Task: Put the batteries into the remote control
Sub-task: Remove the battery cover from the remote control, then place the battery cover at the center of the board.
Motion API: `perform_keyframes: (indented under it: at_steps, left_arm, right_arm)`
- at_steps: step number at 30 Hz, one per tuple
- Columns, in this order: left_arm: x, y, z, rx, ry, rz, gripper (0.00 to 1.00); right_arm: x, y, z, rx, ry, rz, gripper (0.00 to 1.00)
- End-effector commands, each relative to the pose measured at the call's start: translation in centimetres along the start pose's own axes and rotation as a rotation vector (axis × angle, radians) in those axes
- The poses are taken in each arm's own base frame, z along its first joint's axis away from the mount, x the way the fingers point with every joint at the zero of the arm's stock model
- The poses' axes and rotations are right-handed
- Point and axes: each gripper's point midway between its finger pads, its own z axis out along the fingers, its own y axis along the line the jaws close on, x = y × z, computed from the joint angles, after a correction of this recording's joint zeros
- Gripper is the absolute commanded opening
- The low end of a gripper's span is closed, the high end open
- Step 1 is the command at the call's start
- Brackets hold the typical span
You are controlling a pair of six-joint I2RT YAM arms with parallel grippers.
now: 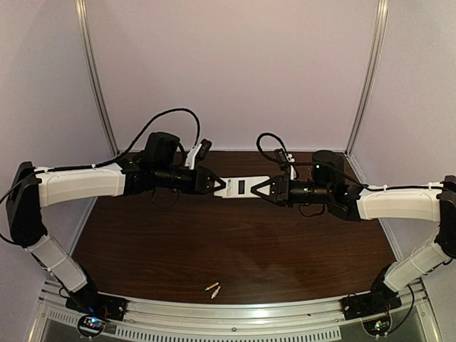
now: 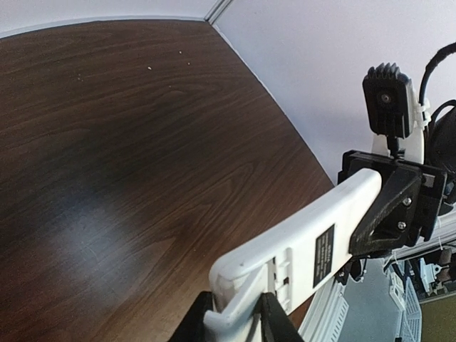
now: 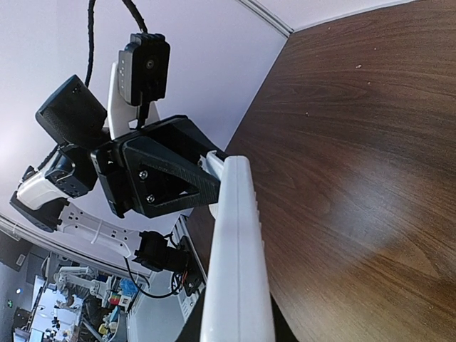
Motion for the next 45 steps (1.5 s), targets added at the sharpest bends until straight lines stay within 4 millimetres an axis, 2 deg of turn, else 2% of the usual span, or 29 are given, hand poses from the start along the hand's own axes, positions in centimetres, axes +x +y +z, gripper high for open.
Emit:
perform_keyframes:
  at_steps: [1,3,6,10,12,15,17,21,28,37,45]
  left_arm:
    - [1.3,3.3,-0.1,-0.098,0.011,-0.033,0.2]
    - [0.9,2.7,-0.4,-0.075,-0.006,-0.023,0.17]
    - [0.6,1.9,-0.7,-0.043,-0.022,-0.014,0.09]
    - [-0.2,0.8,-1.3,0.005,-0.064,0.001,0.05]
    - [-0.4,1.2,-1.6,-0.007,-0.075,-0.004,0.04]
    - [-0.2,2.8,-2.4,-0.018,-0.088,-0.053,0.02]
    - [0.5,4.2,-2.7,-0.03,-0.084,-0.092,0.0]
    - [3.3,7.3,-2.5,-0.063,-0.034,-0.162,0.0]
    - [7.4,10.2,-1.4,-0.055,0.031,-0.265,0.01]
    - [10.2,12.4,-0.1,-0.066,0.098,-0.329,0.09]
    - [11.8,14.4,-0.2,-0.099,0.122,-0.395,0.17]
  right_arm:
    - [-1.7,3.4,-1.0,-0.077,-0.044,-0.108,0.0]
    - [-1.8,2.2,-1.2,-0.036,-0.053,-0.093,0.0]
    - [-1.9,1.4,-1.3,-0.011,-0.061,-0.081,0.0]
    - [-2.3,-1.0,-1.9,0.089,-0.078,-0.061,0.0]
    - [-2.5,-3.1,-2.7,0.17,-0.091,-0.051,0.0]
    - [-2.8,-5.7,-4.4,0.269,-0.115,-0.049,0.0]
    - [-2.8,-6.5,-5.2,0.281,-0.12,-0.046,0.0]
    - [-2.1,-6.2,-5.4,0.229,-0.088,-0.061,0.0]
    - [-0.8,-4.0,-5.2,0.108,-0.024,-0.1,0.0]
    - [0.6,-3.1,-5.5,0.062,0.046,-0.109,0.0]
    - [0.8,-2.1,-5.7,0.018,0.053,-0.109,0.0]
